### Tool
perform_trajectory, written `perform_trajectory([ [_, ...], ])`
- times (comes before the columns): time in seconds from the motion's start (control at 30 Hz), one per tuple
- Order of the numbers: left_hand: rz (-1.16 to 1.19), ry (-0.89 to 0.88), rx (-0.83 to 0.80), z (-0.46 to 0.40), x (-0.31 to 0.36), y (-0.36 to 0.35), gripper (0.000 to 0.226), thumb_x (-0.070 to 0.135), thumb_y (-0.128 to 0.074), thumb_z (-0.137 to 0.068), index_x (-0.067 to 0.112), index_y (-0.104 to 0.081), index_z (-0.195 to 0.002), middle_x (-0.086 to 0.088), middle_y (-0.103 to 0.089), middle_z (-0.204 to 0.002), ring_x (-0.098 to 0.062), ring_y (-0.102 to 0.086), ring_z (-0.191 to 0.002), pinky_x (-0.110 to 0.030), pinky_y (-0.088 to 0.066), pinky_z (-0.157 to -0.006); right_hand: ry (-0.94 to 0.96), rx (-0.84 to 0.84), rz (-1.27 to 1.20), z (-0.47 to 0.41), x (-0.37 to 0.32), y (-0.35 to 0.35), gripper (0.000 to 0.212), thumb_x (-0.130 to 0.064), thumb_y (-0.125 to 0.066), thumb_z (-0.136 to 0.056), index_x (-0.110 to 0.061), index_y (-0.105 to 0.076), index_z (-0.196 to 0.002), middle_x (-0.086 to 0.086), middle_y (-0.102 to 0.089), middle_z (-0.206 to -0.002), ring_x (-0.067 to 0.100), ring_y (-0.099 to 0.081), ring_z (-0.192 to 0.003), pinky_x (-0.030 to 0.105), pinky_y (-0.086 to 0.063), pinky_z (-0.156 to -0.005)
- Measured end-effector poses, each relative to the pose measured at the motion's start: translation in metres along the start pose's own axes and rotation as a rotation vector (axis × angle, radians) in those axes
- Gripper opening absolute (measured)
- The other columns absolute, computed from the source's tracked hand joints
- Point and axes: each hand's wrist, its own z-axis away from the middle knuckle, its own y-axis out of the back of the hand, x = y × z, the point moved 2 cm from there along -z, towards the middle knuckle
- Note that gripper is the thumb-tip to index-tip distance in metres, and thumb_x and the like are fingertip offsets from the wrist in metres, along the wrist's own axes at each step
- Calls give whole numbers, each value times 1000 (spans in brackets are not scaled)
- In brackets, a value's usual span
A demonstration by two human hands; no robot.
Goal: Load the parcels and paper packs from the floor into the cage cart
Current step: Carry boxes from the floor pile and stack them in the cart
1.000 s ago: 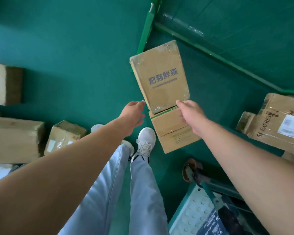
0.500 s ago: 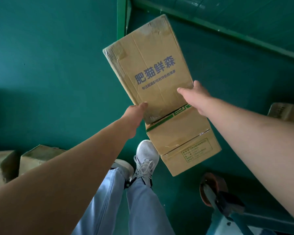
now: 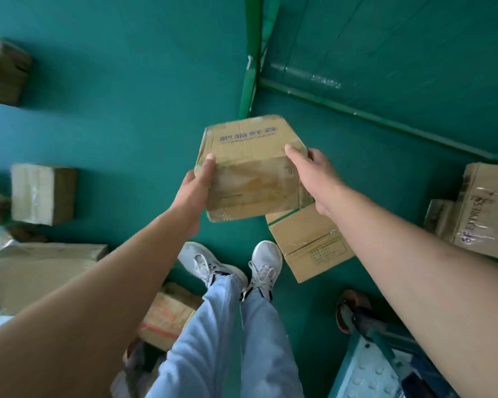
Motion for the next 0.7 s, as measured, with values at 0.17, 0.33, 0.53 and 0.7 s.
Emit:
perform_trajectory([
  [0.17, 80, 63, -52, 117, 44, 42, 68, 91, -47, -79, 46, -57, -130, 14, -67, -125, -15, -66, -111, -42, -55, -77, -129, -104, -229, 119, -52, 14, 90, -93, -60, -63, -44, -43, -136, -4, -57, -140, 26, -58, -123, 56, -45, -109],
  [0.33, 58, 59, -111, 268, 90, 79, 88, 97, -51, -69, 35, -62, -130, 1, -75, -120, -22, -76, -99, -49, -62, -72, -248, -92, -363, 278, -96, 57, 94, -93, -60, -60, -45, -36, -137, 1, -50, -146, 34, -56, -125, 65, -46, -103],
  [0.53, -71, -41, -129, 396, 118, 101, 65, 78, -58, -83, 27, -60, -123, -8, -73, -115, -27, -76, -90, -48, -64, -63, -326, -61, -558, 418, -102, 92, 86, -93, -61, -65, -46, -46, -136, 0, -61, -134, 33, -63, -115, 68, -47, -95],
  [0.7, -201, -95, -108, 446, 118, 115, 63, 76, -58, -76, 30, -56, -120, -6, -71, -114, -30, -73, -96, -52, -61, -83, -385, -89, -684, 485, -95, 96, 95, -91, -63, -66, -34, -49, -141, 7, -61, -132, 36, -58, -121, 64, -44, -101],
])
